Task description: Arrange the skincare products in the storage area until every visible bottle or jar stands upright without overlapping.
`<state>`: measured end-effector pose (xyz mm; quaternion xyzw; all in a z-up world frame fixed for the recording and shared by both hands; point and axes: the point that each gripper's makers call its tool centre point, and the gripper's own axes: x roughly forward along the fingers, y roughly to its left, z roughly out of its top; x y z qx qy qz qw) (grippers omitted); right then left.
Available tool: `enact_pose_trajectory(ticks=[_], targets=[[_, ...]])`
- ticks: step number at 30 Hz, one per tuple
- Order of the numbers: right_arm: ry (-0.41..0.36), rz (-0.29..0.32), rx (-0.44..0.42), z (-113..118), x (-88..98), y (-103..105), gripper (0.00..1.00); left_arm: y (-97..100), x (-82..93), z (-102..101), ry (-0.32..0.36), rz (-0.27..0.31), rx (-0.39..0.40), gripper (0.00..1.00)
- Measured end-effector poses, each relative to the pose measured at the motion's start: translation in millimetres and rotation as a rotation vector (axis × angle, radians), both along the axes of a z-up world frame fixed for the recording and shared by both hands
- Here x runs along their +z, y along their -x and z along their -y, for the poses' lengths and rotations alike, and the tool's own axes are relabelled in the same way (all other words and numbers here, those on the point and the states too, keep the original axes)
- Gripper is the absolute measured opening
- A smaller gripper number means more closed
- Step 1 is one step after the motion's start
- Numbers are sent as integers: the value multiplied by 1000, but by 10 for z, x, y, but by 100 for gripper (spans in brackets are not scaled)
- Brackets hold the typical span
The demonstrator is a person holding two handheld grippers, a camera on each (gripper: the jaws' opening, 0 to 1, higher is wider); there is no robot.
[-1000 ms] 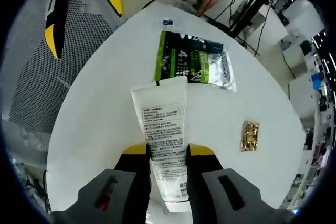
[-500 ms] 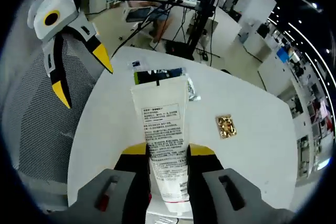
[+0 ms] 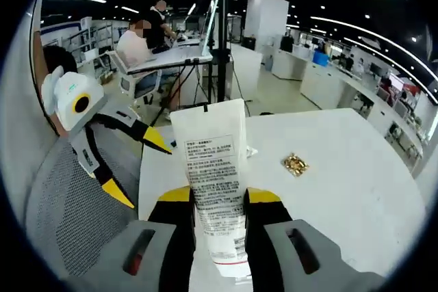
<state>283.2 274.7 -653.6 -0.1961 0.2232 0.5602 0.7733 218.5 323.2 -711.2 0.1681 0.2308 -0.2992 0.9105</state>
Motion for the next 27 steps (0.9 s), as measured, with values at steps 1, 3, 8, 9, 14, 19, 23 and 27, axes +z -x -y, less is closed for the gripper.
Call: enact_pose_trajectory(ticks=[1, 3, 8, 9, 14, 19, 23, 27], targets=[[-3, -2, -5, 5, 2, 7, 24, -1, 2, 4, 1, 1, -1, 61], [-25, -13, -27, 29, 18, 42, 24, 2, 3, 8, 0, -2, -1, 61], [-116, -46, -88, 31, 111, 108, 24, 8, 7, 10, 1, -2, -2, 61], [-133, -56, -102, 28, 124, 124, 24, 8, 10, 11, 1, 0, -3, 61], [-191, -80, -132, 0, 163, 184, 24, 8, 16, 10, 0, 3, -2, 62], [-221, -90, -163, -2, 201, 220, 25, 0, 48, 29, 17, 16, -5, 65], [-261, -83, -179, 5, 305, 274, 25, 14, 93, 99, 58, 9, -19, 72], [-307, -82, -204, 31, 404, 313, 25, 6, 215, 157, 139, 17, -27, 76]])
